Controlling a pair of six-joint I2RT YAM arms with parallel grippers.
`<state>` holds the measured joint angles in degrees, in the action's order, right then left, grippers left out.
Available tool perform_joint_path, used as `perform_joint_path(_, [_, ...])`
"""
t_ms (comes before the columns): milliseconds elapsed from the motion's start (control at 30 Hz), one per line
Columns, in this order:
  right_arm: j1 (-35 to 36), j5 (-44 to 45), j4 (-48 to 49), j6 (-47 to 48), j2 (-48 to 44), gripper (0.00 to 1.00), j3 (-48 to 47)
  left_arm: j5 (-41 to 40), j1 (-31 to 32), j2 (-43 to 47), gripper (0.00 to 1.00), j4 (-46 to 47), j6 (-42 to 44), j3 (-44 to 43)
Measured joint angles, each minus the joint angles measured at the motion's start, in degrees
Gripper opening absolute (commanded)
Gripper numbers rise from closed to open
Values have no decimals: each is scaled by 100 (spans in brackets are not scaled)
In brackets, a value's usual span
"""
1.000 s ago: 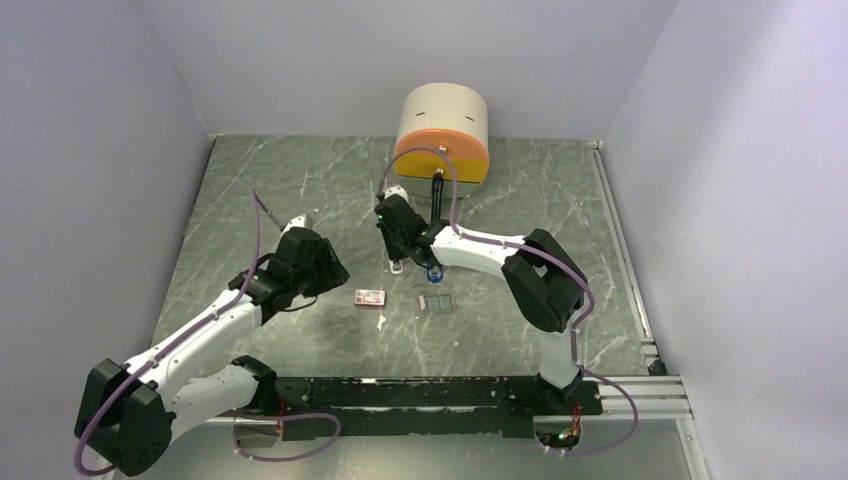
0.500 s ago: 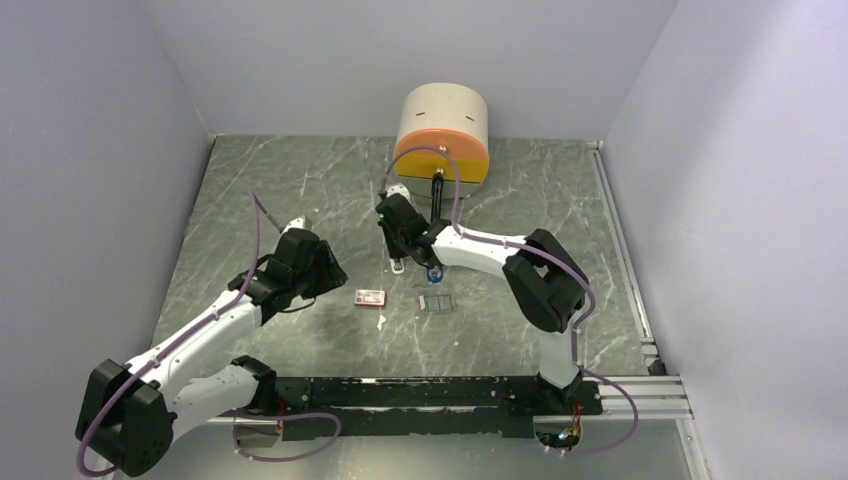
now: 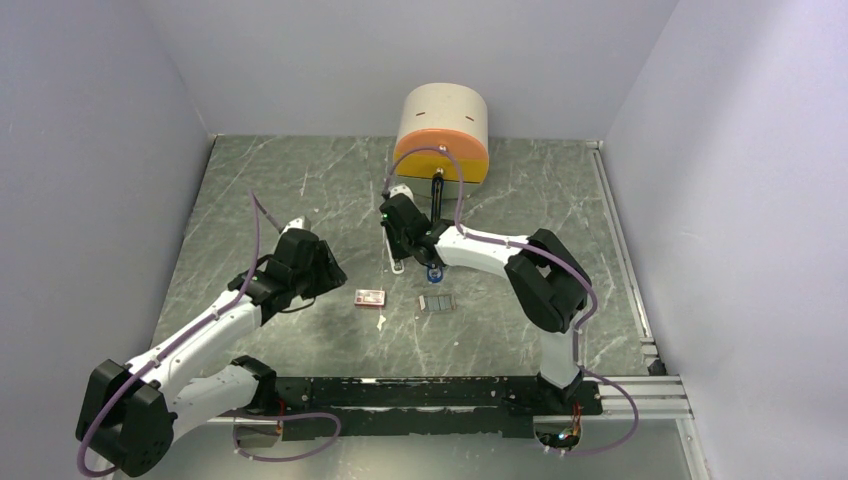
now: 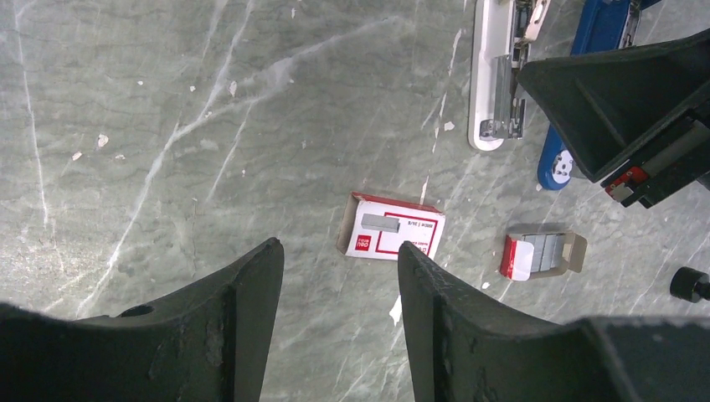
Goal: Load the staples into the stapler
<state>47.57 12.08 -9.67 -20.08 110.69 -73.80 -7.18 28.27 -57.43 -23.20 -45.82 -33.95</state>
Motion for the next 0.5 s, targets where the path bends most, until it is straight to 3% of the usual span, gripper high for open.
perform_joint_path(500, [0, -118, 2, -2, 0, 18, 13, 15, -2, 0, 57, 37, -2, 85])
